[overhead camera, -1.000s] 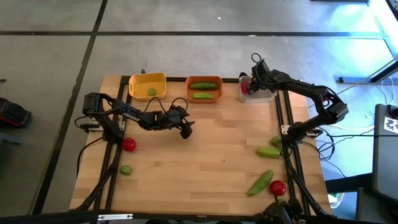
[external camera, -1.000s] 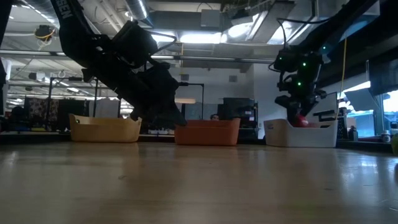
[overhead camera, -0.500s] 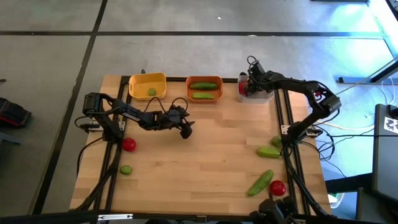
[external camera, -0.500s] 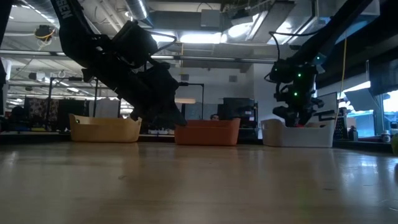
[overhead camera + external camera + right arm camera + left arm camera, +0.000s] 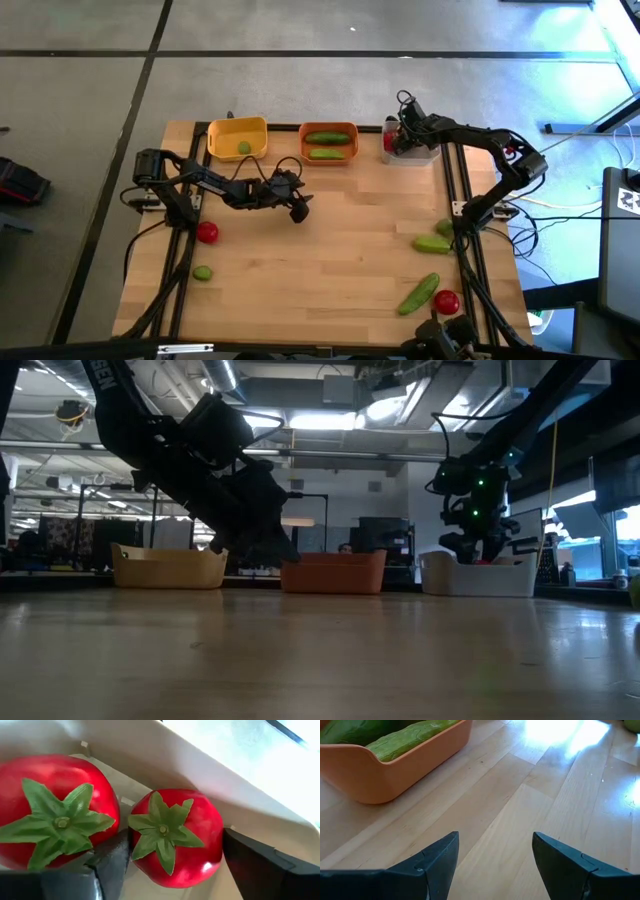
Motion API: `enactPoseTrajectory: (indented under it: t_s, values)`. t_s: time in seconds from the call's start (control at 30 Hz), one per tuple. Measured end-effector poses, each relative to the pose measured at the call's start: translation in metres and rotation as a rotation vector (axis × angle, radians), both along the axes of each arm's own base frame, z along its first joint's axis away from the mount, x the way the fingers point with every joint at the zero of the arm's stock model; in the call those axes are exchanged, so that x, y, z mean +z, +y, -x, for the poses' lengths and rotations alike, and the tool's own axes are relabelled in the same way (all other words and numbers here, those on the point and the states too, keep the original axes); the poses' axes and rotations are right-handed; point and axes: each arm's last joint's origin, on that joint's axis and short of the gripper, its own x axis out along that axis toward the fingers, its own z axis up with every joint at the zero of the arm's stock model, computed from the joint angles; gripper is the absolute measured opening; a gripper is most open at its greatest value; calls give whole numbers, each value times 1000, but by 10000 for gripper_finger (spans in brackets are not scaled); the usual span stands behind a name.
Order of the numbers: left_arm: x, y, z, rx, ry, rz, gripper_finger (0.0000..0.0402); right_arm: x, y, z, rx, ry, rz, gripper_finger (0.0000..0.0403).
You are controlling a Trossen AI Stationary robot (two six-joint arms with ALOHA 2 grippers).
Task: Sort produce into baskets
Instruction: Put the tomato into the white bin
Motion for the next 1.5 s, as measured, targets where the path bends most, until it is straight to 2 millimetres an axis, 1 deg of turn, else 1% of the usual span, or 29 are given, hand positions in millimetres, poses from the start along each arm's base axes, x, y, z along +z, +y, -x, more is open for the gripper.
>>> enactPoseTrajectory:
  t_s: [0.1, 0.2, 0.37, 0.6, 0.8, 0.87, 0.97, 1.07, 1.23, 1.33, 1.5]
  values:
    - [0, 0, 0, 0, -1, 1, 249, 1, 0, 0, 14, 7, -1, 314]
    - [0, 0, 0, 0, -2, 1, 249, 6, 2, 1, 19, 0, 14, 315]
    - [0, 0, 0, 1, -2, 2, 249, 26, 8, 6, 25, -38, 65, 310]
    - [0, 0, 0, 3, -3, 4, 249, 56, 23, 16, 44, -104, 113, 310]
    - [0, 0, 0, 3, -4, 4, 249, 74, 34, 21, 90, -196, 119, 310]
    - [0, 0, 0, 3, -3, 5, 249, 79, 39, 19, 124, -244, 110, 310]
    - [0, 0, 0, 3, -4, 5, 249, 85, 49, 11, 200, -309, 104, 310]
    - [0, 0, 0, -1, -4, 6, 249, 90, 62, -2, 300, -364, 94, 310]
    - [-1, -5, 0, -53, 41, -40, 249, 92, 91, -30, 471, -402, 80, 310]
    - [3, -11, 3, -80, 76, -46, 249, 94, 111, -45, 569, -426, 77, 310]
    - [18, -25, 17, -117, 148, -26, 249, 97, 137, -62, 577, -493, 76, 310]
